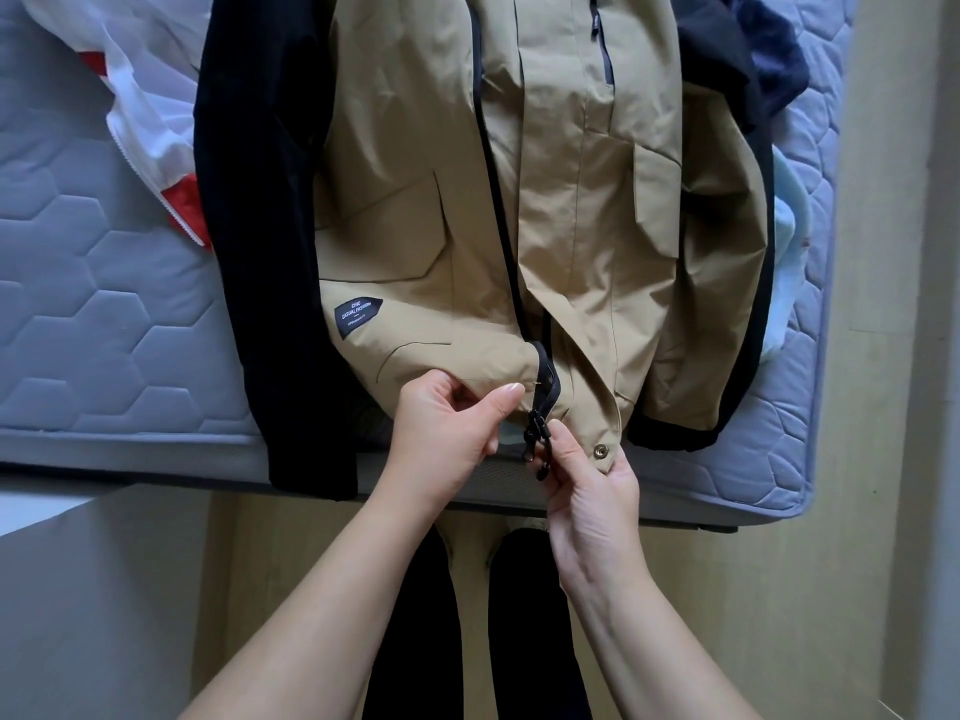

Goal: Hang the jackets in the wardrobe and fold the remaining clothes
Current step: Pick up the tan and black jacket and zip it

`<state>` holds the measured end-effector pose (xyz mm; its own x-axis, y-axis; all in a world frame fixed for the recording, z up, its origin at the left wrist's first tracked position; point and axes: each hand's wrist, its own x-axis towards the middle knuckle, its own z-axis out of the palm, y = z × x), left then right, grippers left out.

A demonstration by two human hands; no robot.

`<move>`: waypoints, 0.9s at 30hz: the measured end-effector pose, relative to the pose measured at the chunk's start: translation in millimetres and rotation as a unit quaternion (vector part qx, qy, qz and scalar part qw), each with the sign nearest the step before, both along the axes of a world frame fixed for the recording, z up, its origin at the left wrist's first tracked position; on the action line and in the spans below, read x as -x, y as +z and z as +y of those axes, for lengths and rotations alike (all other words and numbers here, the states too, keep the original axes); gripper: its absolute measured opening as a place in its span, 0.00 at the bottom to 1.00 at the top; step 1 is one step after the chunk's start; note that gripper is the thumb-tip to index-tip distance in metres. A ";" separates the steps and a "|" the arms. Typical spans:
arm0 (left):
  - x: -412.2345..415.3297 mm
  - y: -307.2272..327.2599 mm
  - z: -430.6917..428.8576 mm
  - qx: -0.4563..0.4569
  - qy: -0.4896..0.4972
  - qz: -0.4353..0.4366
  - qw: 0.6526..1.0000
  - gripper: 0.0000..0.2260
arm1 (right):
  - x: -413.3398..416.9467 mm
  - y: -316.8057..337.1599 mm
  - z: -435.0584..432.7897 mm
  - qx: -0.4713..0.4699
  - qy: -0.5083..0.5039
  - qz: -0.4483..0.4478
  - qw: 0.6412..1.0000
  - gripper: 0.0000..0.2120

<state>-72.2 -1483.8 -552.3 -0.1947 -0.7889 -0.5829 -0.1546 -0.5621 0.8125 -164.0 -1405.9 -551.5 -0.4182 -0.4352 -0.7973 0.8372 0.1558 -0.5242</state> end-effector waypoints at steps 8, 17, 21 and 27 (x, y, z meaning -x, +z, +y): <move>1.1 2.7 -0.5 -0.001 -0.004 -0.017 1.000 0.12 | -2.6 1.8 0.5 -0.003 -0.019 0.000 1.000 0.12; 1.8 5.2 -0.5 -0.026 -0.003 0.000 1.000 0.11 | -2.0 8.0 1.1 -0.033 -0.030 -0.024 0.999 0.13; 1.4 6.1 -2.6 -0.038 0.002 0.013 0.999 0.11 | -1.0 12.8 -2.3 -0.023 -0.042 -0.055 0.997 0.14; -1.3 12.8 -7.8 -0.039 0.023 0.029 0.999 0.08 | 0.1 20.4 -5.9 -0.023 -0.051 -0.071 0.996 0.12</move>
<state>-70.9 -1491.6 -539.5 -0.1942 -0.7509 -0.6312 -0.0812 -0.6289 0.7732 -164.2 -1411.8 -531.1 -0.3403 -0.3574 -0.8698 0.9152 0.0865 -0.3936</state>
